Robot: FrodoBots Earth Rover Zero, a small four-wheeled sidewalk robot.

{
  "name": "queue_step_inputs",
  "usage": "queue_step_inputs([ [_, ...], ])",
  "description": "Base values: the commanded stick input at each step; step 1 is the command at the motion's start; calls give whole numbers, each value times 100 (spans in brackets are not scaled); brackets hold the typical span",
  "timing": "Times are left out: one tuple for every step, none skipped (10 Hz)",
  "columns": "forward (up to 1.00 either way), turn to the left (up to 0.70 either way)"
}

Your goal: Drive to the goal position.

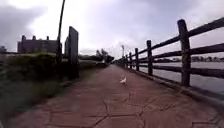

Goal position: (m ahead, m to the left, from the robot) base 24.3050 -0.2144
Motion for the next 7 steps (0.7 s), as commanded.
queue_step_inputs([
  [100, 0],
  [100, 0],
  [100, 0],
  [100, 0],
  [100, 0],
  [100, 0],
  [100, 0],
])
